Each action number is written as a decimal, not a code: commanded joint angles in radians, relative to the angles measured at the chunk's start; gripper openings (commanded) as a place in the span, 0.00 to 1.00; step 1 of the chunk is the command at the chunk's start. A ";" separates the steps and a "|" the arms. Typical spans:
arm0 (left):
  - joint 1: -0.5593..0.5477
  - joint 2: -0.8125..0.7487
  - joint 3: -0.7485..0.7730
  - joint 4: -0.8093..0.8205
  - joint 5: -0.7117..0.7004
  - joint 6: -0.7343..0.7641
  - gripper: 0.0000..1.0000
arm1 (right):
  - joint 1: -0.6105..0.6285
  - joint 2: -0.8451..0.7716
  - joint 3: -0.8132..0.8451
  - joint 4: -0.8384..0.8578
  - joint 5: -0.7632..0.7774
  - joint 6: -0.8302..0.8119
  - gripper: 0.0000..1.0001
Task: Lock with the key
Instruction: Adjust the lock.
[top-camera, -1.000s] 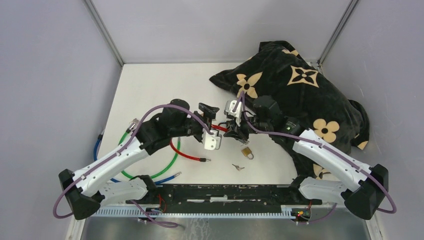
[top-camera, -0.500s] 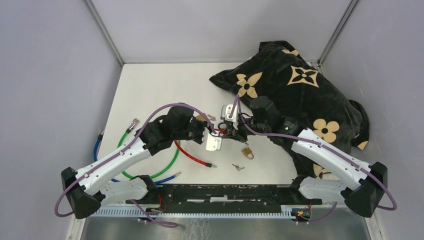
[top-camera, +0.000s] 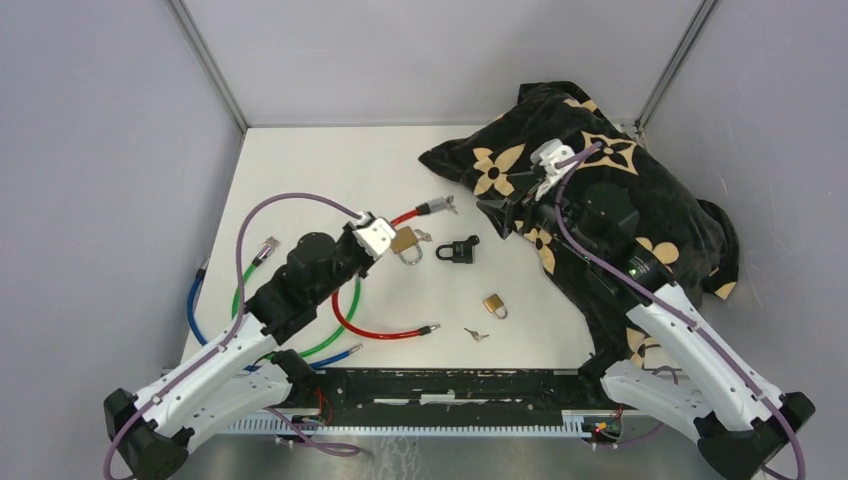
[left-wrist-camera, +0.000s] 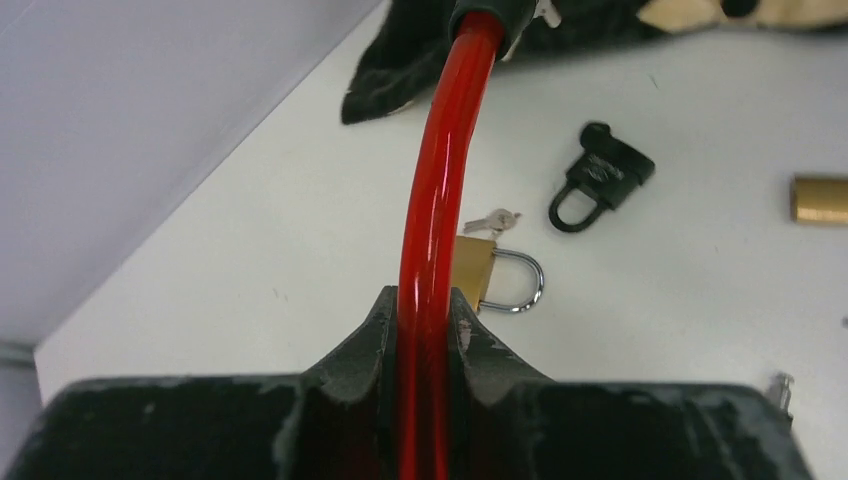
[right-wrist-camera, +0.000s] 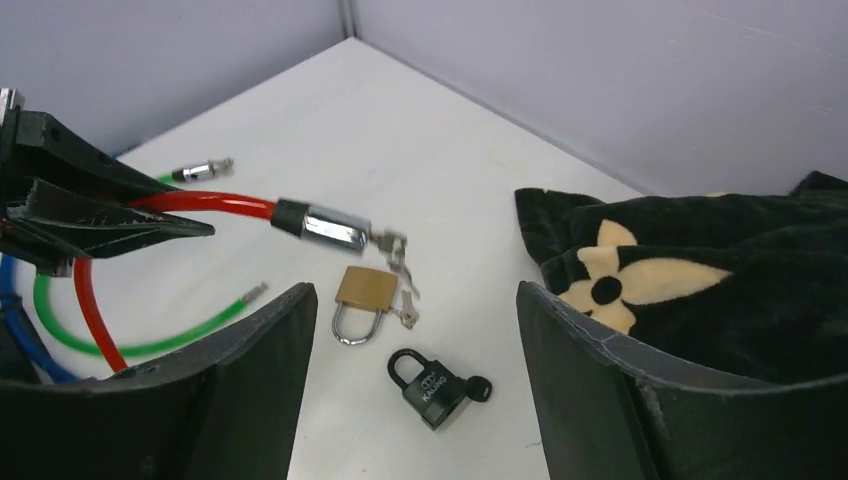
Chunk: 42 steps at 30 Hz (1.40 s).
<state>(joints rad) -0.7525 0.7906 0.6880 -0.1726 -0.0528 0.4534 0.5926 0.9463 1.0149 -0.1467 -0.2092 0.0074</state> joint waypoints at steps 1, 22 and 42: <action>0.069 -0.083 -0.038 0.269 -0.142 -0.362 0.02 | 0.005 -0.015 -0.053 0.033 0.254 0.261 0.74; 0.250 -0.221 -0.306 0.768 -0.141 -0.767 0.02 | 0.281 0.355 -0.302 0.486 -0.062 0.263 0.79; 0.313 -0.119 -0.270 1.266 0.015 -0.603 0.02 | 0.271 0.188 -0.625 1.059 0.467 0.595 0.98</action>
<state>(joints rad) -0.4427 0.6445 0.3553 0.8330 -0.0715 -0.2379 0.8864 1.2274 0.5213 0.5568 -0.0544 0.2707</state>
